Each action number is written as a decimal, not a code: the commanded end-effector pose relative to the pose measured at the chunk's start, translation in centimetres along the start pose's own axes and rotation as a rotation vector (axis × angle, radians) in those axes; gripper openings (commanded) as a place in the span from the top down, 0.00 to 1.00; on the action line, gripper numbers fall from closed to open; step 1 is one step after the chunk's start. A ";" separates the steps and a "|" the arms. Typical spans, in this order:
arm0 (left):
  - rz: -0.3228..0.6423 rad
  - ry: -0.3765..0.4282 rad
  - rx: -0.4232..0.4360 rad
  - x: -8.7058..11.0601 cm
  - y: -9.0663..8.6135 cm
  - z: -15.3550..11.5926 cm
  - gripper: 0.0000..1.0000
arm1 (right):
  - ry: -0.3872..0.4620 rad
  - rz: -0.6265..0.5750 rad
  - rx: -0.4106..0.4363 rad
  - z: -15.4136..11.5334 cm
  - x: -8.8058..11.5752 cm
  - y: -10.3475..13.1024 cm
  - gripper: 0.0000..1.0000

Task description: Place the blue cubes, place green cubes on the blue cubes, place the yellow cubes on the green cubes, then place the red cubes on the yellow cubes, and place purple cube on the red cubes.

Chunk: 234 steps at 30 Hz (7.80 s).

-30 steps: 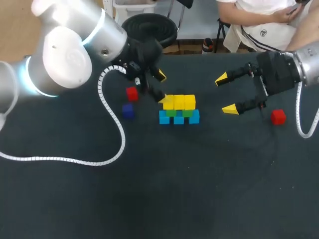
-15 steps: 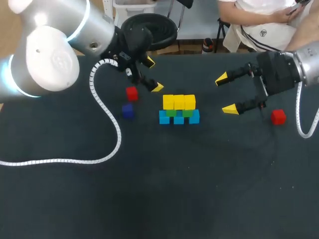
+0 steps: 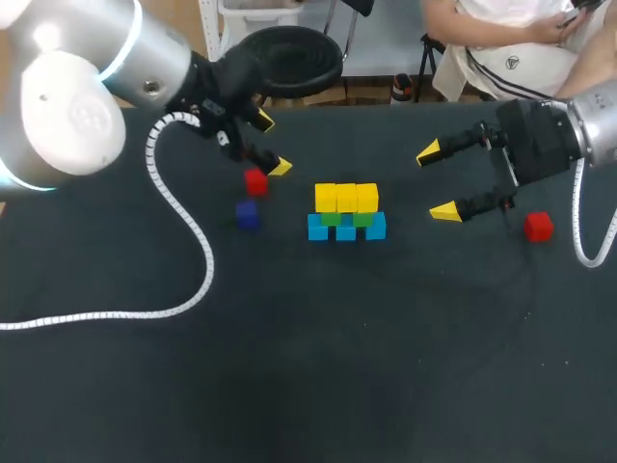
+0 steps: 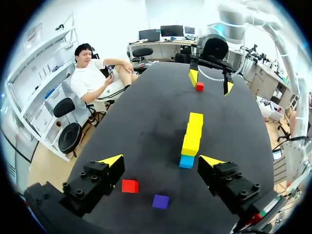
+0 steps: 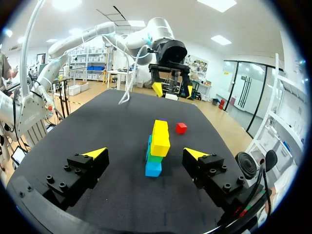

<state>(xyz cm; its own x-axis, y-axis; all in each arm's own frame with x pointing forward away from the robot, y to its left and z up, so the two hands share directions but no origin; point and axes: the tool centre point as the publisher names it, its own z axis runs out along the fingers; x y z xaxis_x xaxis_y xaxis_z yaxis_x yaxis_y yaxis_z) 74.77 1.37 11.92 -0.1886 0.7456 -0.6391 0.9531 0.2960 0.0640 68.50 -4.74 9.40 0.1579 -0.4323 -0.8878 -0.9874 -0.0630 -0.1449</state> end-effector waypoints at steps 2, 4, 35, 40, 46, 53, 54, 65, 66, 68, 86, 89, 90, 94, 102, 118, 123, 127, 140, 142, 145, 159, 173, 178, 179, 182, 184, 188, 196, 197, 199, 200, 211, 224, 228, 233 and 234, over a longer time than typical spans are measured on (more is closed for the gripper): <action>0.019 -0.003 0.002 0.1 0.2 -1.2 0.00 | -0.001 -0.001 0.001 0.0 0.0 0.0 0.00; 0.026 0.001 -0.003 0.1 0.4 -1.5 0.00 | -0.001 -0.001 0.001 0.0 0.0 0.0 0.00; 0.093 -0.055 0.064 1.2 2.2 -4.1 0.00 | -0.001 -0.001 0.001 0.0 0.0 0.0 0.00; 0.114 -0.086 0.079 1.6 2.3 -5.1 0.00 | -0.001 -0.001 0.001 0.0 0.0 0.0 0.00; 0.133 -0.107 0.110 1.3 1.6 -5.8 0.00 | -0.001 -0.001 0.001 0.0 0.0 0.0 0.00; 0.151 -0.075 0.107 0.9 0.7 -6.2 0.00 | -0.001 -0.001 0.001 0.0 0.0 0.0 0.00; 0.151 -0.075 0.107 0.9 0.7 -6.2 0.00 | -0.001 -0.001 0.001 0.0 0.0 0.0 0.00; 0.151 -0.075 0.107 0.9 0.7 -6.2 0.00 | 0.010 -0.019 -0.050 -2.5 0.1 1.5 0.00; 0.151 -0.075 0.107 0.9 0.7 -6.2 0.00 | 0.017 -0.002 -0.038 -3.5 0.2 2.0 0.00; 0.151 -0.075 0.107 0.9 0.7 -6.2 0.00 | 0.041 0.031 0.002 -5.6 0.3 3.3 0.00; 0.151 -0.075 0.107 0.9 0.7 -6.2 0.00 | 0.079 0.059 0.086 -15.6 7.1 10.1 0.00; 0.151 -0.075 0.107 0.9 0.7 -6.2 0.00 | 0.095 0.100 0.101 -15.8 8.0 10.0 0.00; 0.151 -0.075 0.107 0.9 0.7 -6.2 0.00 | 0.076 0.109 0.103 -15.6 8.0 9.9 0.00; 0.151 -0.075 0.107 0.9 0.7 -6.2 0.00 | 0.076 0.109 0.103 -15.6 8.0 9.9 0.00; 0.151 -0.075 0.107 0.9 0.7 -6.2 0.00 | 0.076 0.109 0.103 -15.6 8.0 9.9 0.00; 0.151 -0.075 0.107 0.9 0.7 -6.2 0.00 | 0.081 0.079 -0.056 -17.1 11.5 6.9 0.00; 0.151 -0.075 0.107 0.9 0.7 -6.2 0.00 | 0.065 0.096 -0.080 -16.7 12.7 5.7 0.00; 0.151 -0.075 0.107 0.9 0.7 -6.2 0.00 | 0.058 0.111 -0.090 -15.5 13.3 5.0 0.00; 0.151 -0.075 0.107 0.9 0.7 -6.2 0.00 | 0.057 0.107 -0.118 -14.0 14.7 4.3 0.00; 0.151 -0.075 0.107 0.9 0.7 -6.2 0.00 | 0.060 0.103 -0.124 -13.9 14.6 4.2 0.00; 0.151 -0.075 0.107 0.9 0.7 -6.2 0.00 | 0.060 0.104 -0.135 -13.5 14.6 4.1 0.00; 0.151 -0.075 0.107 0.9 0.7 -6.2 0.00 | 0.048 0.138 -0.099 -13.2 15.4 4.0 0.56; 0.151 -0.075 0.107 0.9 0.7 -6.2 0.00 | 0.039 0.127 -0.067 -13.7 15.0 3.4 0.00; 0.151 -0.075 0.107 0.9 0.7 -6.2 0.00 | 0.038 0.125 -0.086 -13.6 15.4 2.2 0.00; 0.151 -0.075 0.107 0.9 0.7 -6.2 0.00 | 0.036 0.124 -0.090 -13.5 15.5 2.0 0.00; 0.151 -0.075 0.107 0.9 0.7 -6.2 0.00 | 0.031 0.129 -0.097 -13.3 15.9 1.3 0.00; 0.151 -0.075 0.107 0.9 0.7 -6.2 0.00 | 0.029 0.135 -0.101 -13.1 16.2 1.1 0.00; 0.151 -0.075 0.107 0.9 0.7 -6.2 0.00 | 0.026 0.157 -0.108 -12.9 17.0 1.2 0.00; 0.151 -0.075 0.107 0.9 0.7 -6.2 0.00 | 0.024 0.164 -0.102 -12.8 17.3 1.5 0.00; 0.151 -0.075 0.107 0.9 0.7 -6.2 0.00 | 0.024 0.163 -0.101 -12.8 17.2 1.5 0.00; 0.151 -0.075 0.107 0.9 0.7 -6.2 0.00 | 0.024 0.161 -0.100 -12.9 17.1 1.5 0.00; 0.151 -0.075 0.107 0.9 0.7 -6.2 0.00 | 0.024 0.160 -0.099 -12.9 17.1 1.6 0.00; 0.151 -0.075 0.107 0.9 0.7 -6.2 0.00 | 0.052 0.154 -0.120 -12.6 16.2 1.2 0.00; 0.151 -0.075 0.107 0.9 0.7 -6.2 0.00 | 0.082 0.157 -0.147 -12.2 16.0 0.6 0.06; 0.151 -0.075 0.107 0.9 0.7 -6.2 0.00 | 0.084 0.167 -0.146 -12.2 16.2 0.7 0.04; 0.151 -0.075 0.107 0.9 0.7 -6.2 0.00 | 0.085 0.171 -0.145 -12.3 16.2 0.8 0.07; 0.151 -0.075 0.107 0.9 0.7 -6.2 0.00 | 0.086 0.171 -0.145 -12.3 16.2 0.9 0.10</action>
<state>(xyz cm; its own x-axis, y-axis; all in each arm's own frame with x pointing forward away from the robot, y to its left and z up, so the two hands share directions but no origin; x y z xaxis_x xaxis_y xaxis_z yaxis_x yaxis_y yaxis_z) 73.84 5.93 16.15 -0.0289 0.7299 -0.6830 0.9897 0.1167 0.0828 70.14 -22.86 0.21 -0.0062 -0.5209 -0.8536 -0.9913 -0.1089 0.0736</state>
